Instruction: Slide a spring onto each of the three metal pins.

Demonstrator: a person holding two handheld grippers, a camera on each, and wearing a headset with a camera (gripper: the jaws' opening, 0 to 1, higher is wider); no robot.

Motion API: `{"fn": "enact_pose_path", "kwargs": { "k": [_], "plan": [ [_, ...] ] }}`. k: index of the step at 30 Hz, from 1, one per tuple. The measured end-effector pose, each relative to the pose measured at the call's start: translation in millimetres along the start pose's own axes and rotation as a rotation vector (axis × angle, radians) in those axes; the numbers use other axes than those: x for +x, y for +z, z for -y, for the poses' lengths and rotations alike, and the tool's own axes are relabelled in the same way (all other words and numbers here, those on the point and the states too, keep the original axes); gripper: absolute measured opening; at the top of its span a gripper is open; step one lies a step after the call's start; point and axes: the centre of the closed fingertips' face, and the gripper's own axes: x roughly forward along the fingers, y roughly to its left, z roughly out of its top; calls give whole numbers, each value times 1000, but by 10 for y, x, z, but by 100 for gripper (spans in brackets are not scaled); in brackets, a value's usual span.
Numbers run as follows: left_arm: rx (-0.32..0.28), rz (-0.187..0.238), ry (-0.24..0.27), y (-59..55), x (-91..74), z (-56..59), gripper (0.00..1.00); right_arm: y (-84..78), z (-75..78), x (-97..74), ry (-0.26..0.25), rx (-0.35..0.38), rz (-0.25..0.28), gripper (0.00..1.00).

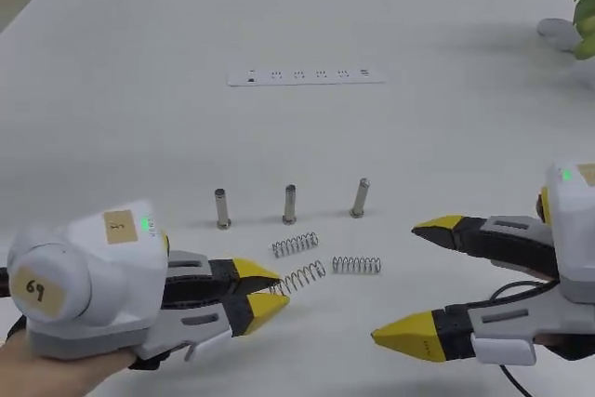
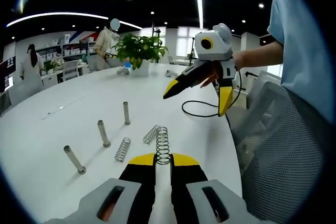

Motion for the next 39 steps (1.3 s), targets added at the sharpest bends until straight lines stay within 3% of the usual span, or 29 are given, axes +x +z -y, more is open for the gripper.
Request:
{"fn": "enact_pose_path", "kwargs": {
  "k": [13,17,29,39],
  "plan": [
    [8,15,-42,92,10,85,2,117,-111,153,60,-12,6,58],
    [8,20,-40,116,13,85,2,115,-158,189,87,0,0,46],
    [15,30,-50,170,27,112,2,176,-158,260,95,14,18,37],
    [20,35,-76,192,31,165,2,185,-229,299,139,-1,-4,26]
  ]
}}
